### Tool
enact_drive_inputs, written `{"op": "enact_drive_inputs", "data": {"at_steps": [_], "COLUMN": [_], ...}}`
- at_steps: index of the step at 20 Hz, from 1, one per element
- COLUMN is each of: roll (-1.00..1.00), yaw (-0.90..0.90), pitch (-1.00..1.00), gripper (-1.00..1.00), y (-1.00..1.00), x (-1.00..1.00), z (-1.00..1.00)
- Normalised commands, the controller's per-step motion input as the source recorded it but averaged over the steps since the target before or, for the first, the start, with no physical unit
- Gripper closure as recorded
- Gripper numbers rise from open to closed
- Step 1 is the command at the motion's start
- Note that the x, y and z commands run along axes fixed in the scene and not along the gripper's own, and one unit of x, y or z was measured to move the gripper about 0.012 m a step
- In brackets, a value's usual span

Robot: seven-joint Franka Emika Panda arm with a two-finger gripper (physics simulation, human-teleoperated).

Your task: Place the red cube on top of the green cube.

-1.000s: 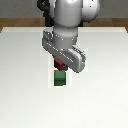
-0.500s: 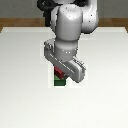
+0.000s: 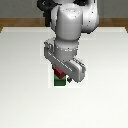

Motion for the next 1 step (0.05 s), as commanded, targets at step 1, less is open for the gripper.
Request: {"op": "enact_drive_inputs", "data": {"at_steps": [1], "roll": [0.0], "yaw": [0.0], "pitch": [0.0], "gripper": [-1.0], "y": [0.0], "x": [0.0], "z": [0.0]}}
